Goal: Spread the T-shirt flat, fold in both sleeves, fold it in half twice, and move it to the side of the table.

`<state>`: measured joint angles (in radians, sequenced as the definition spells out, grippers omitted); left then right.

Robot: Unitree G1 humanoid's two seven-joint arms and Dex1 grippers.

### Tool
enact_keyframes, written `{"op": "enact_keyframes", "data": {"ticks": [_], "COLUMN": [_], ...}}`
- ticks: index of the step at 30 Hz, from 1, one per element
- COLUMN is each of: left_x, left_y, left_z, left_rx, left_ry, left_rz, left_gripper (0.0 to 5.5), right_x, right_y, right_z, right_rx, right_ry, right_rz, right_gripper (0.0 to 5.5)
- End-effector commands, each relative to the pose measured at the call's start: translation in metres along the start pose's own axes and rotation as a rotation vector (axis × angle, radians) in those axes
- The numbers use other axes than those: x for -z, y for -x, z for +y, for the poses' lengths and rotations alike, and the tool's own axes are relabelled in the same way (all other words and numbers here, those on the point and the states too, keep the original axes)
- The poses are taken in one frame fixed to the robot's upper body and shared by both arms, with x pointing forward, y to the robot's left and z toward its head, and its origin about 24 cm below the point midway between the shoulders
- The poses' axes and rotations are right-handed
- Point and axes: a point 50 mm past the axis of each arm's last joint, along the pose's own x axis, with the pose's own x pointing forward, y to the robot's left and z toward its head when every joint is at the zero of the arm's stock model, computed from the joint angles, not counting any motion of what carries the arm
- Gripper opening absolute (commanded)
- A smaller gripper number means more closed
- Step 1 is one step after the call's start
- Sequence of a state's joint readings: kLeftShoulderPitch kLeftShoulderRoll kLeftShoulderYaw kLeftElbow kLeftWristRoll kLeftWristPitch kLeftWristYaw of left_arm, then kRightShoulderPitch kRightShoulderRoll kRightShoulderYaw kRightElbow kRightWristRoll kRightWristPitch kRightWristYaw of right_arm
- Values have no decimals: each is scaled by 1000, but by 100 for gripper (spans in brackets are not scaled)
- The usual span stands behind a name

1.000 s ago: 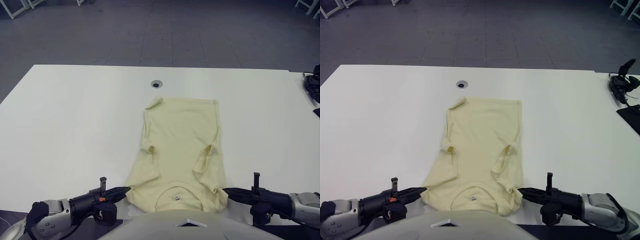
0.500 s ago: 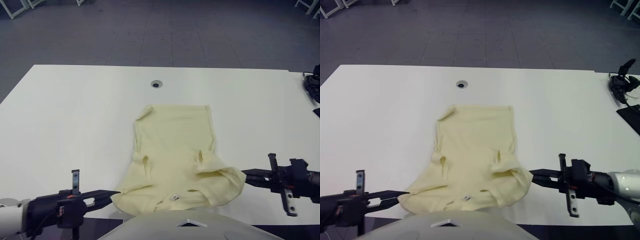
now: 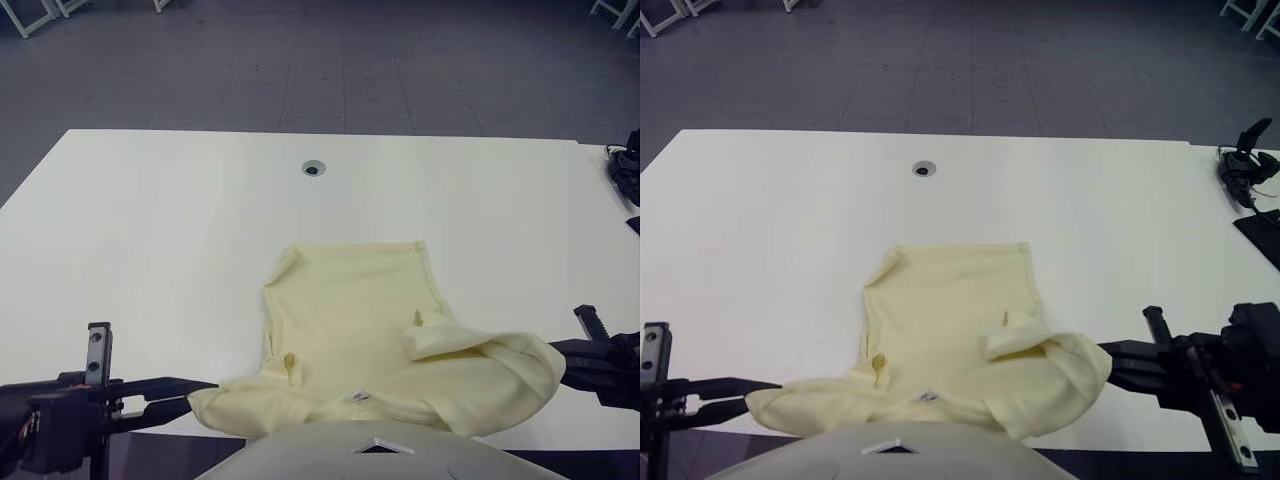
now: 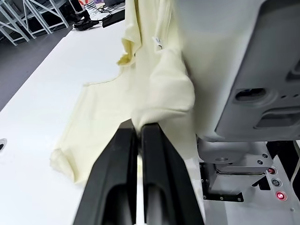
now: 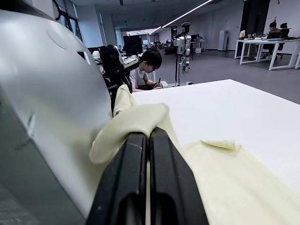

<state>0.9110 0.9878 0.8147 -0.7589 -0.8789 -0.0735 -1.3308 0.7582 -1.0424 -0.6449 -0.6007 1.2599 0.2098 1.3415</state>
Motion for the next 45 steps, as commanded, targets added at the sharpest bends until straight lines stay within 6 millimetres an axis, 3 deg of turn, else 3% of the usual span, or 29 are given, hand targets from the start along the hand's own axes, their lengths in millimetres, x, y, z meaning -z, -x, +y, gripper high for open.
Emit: {"op": "enact_keyframes", "data": {"ticks": [1, 7, 17, 33, 36, 45], "left_x": [10, 30, 64, 110, 117, 137], "left_y": [-10, -30, -60, -96, -100, -93], "left_z": [34, 75, 143, 168, 171, 185], "left_rx": [-43, -112, -274, -268, -300, -546], "left_ry": [-47, -83, -93, 15, 43, 144], "left_rz": [37, 64, 87, 112, 117, 232], "left_gripper": [2, 2, 2, 2, 0, 158], "right_x": [12, 26, 26, 59, 61, 66], "right_y": [-2, -9, -14, -33, -33, -26], "right_z": [-26, -54, -121, -165, -174, -183], "right_rx": [76, 89, 322, 460, 533, 672], "right_ry": [67, 124, 270, 293, 301, 381], "right_rz": [114, 212, 194, 246, 240, 313], "right_gripper": [0, 0, 0, 0, 50, 193]}}
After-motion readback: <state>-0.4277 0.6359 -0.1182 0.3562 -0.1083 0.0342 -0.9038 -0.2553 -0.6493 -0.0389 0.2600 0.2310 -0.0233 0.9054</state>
